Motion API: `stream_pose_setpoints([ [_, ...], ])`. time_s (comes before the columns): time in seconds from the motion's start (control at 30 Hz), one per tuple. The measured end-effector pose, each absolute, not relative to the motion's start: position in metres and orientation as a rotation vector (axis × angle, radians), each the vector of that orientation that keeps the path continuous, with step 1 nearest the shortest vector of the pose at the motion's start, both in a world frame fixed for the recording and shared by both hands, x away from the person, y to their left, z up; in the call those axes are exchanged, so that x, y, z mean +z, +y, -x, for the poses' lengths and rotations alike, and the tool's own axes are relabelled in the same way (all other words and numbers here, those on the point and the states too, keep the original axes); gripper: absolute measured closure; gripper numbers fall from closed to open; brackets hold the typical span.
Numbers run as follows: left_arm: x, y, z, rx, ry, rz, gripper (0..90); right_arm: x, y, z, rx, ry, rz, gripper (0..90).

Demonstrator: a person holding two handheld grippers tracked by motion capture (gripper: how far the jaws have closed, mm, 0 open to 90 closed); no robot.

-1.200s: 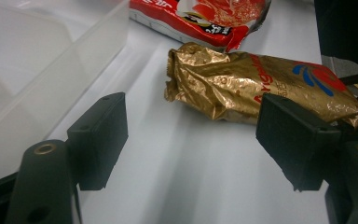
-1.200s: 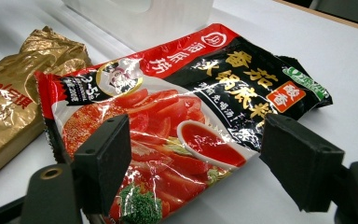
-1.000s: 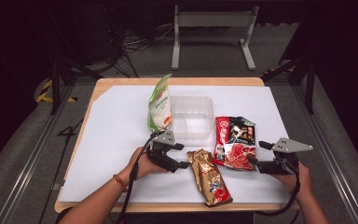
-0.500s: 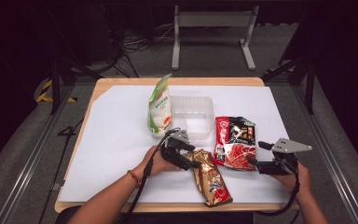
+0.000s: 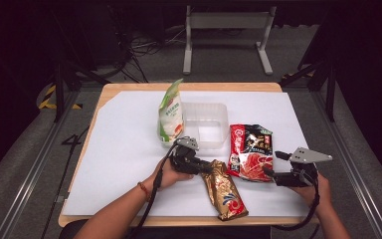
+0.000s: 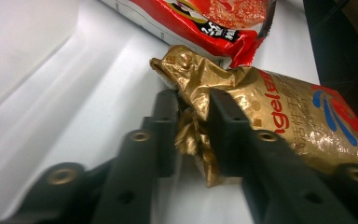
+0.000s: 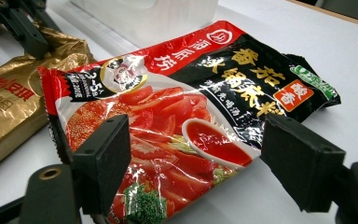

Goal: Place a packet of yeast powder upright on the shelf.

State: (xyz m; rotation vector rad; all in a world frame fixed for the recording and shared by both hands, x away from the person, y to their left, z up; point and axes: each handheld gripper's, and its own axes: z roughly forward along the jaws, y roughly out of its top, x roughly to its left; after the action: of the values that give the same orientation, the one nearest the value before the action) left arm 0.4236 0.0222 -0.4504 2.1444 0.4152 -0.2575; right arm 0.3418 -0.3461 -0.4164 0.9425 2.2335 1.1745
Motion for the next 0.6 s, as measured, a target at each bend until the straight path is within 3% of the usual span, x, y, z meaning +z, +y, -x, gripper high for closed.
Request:
stream_pose_setpoints([
  [0.13,-0.442,0.024,-0.418,-0.195,0.416,-2.124,86.7,-0.415,-0.347,-0.341,1.179,2.229,-0.939,24.6],
  [0.6,-0.391,0.049,-0.396,-0.007,0.390,-1.949,88.2,-0.414,-0.347,-0.341,1.175,2.222,-0.935,24.3],
])
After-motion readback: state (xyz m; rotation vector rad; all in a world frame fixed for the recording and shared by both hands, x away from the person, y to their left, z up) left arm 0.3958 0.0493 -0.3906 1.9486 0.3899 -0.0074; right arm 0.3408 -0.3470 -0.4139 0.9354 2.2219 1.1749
